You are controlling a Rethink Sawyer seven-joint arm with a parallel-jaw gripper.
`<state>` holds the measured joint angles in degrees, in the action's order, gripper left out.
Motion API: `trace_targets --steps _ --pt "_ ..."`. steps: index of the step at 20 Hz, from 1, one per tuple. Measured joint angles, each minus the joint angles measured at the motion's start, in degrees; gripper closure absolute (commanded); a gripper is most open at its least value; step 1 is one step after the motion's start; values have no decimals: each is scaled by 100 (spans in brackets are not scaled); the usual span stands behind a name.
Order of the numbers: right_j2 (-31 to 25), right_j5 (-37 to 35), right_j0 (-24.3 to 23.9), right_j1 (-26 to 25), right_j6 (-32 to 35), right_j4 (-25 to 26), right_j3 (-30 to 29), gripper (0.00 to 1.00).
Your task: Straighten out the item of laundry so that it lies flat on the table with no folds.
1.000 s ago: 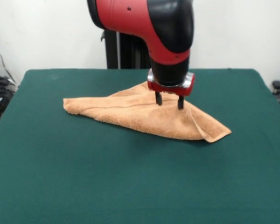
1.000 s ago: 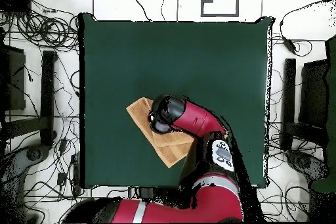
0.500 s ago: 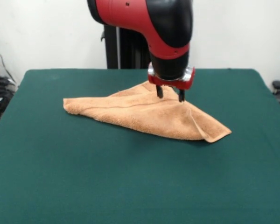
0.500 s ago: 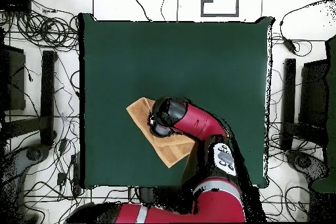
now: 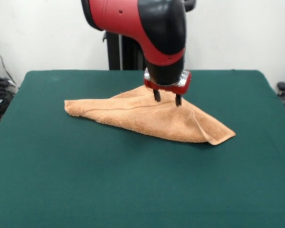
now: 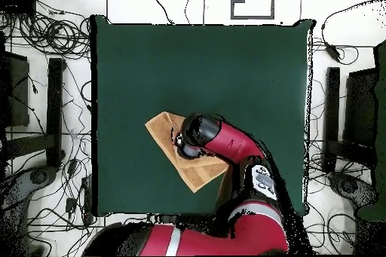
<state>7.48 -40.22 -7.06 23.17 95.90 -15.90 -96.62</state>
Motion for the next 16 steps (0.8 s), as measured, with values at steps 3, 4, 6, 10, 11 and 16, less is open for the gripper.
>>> trace_targets --steps 3,4,6,10,11,16 --pt "-11 176 -36 -149 0 -1 1 0" --pt "-16 235 -52 -194 0 0 0 0" --pt "-28 403 -114 -348 0 -7 2 0" --pt "-51 401 -146 -351 0 -5 5 0" --pt "-52 400 -148 -351 0 -5 6 0" --pt "-170 391 -304 -340 1 107 5 100"
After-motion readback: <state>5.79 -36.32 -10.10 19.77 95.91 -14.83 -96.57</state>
